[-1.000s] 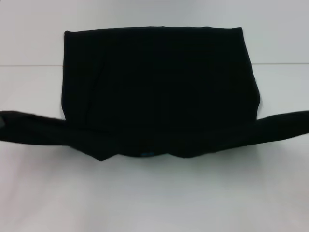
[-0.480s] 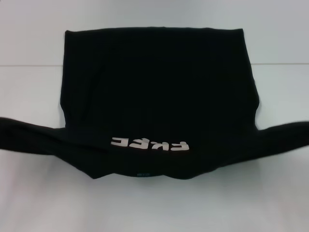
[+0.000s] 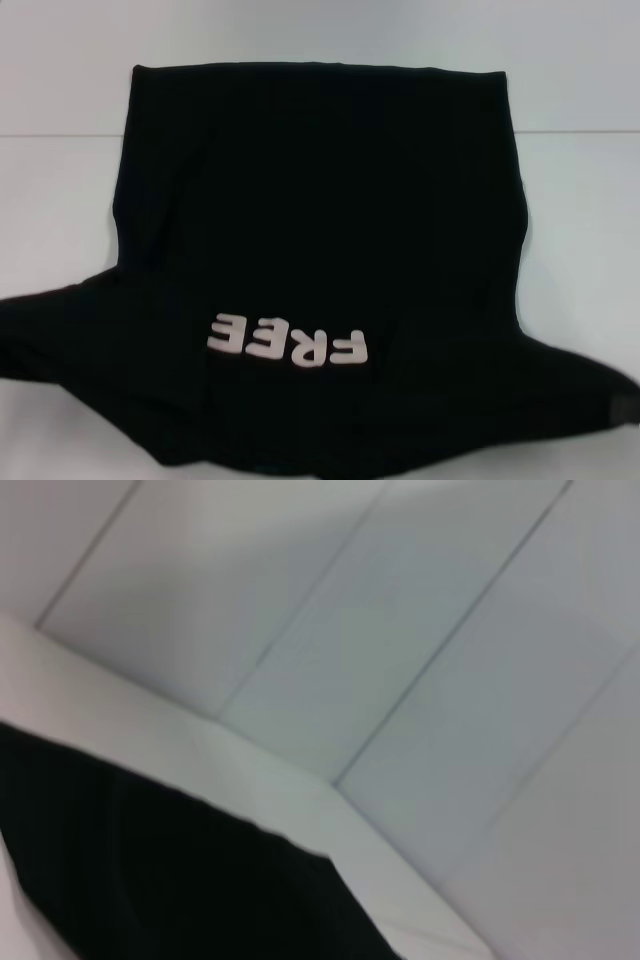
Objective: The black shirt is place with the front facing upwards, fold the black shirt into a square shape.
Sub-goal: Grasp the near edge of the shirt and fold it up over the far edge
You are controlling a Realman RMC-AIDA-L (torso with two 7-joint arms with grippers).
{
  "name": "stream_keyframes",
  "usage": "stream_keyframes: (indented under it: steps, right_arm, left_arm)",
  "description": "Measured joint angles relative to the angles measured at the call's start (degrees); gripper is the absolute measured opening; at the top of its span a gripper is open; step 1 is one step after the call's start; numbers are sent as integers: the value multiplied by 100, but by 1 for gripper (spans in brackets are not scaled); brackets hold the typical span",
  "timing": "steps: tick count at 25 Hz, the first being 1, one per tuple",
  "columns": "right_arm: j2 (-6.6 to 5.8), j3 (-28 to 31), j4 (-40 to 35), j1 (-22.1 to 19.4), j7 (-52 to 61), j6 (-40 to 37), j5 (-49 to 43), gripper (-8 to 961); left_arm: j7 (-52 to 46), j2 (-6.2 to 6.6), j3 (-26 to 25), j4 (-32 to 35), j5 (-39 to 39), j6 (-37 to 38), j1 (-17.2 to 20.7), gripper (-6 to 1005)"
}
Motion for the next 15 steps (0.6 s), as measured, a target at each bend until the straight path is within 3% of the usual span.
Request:
stream_keyframes:
  steps: [4, 9, 15]
  right_arm:
    - [8, -468, 15, -57, -375, 1, 1, 45]
    - [2, -430, 23, 0, -458, 2, 172, 44]
    - [-62, -420, 18, 193, -362, 27, 1046, 44]
  left_arm:
    - [289, -42, 102, 8, 105, 125, 68, 49]
    - [405, -40, -15, -27, 27, 112, 8, 49]
    - [352, -1, -225, -211, -457, -189, -234, 47]
